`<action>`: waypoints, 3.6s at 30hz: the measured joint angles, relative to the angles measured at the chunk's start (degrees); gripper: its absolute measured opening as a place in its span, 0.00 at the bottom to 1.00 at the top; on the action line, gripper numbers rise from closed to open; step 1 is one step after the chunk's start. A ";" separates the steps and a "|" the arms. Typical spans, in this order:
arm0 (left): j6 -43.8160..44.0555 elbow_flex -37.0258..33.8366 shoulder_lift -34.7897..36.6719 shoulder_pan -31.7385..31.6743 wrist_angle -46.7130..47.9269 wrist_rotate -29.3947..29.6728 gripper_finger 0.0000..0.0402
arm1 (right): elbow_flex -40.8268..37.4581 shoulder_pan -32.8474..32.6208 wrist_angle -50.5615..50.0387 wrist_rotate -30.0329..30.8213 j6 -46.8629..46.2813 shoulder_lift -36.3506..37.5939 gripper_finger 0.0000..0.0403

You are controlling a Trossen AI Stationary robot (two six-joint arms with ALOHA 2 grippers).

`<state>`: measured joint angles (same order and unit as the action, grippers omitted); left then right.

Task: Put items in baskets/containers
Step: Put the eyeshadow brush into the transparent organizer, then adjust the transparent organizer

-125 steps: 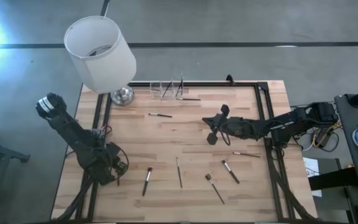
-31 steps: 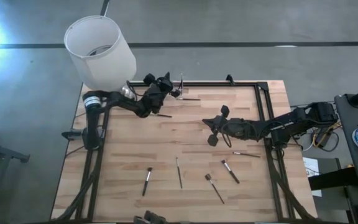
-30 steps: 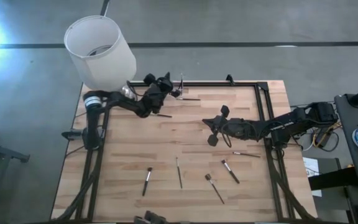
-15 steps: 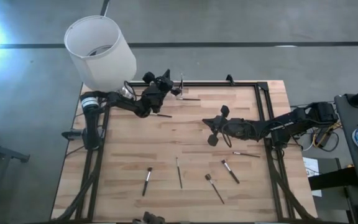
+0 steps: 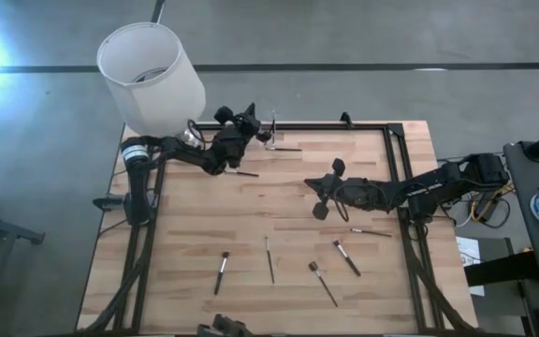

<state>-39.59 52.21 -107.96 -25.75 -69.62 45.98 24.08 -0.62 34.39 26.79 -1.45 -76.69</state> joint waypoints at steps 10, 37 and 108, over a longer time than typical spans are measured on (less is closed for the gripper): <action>-0.10 -0.94 0.00 -0.64 0.31 0.01 0.00 | 0.00 -0.39 0.25 -0.39 0.20 0.00 0.02; 6.47 -0.74 0.13 0.56 15.71 2.62 0.00 | 0.00 -1.14 0.72 -0.28 1.27 -0.02 0.02; 39.38 -34.67 45.01 22.89 30.60 -31.06 0.00 | 20.67 20.52 -20.53 -14.35 -20.87 -8.03 0.13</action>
<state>-0.21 17.54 -62.95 -2.86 -39.02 14.91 44.74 19.90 13.86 12.44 -22.33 -84.72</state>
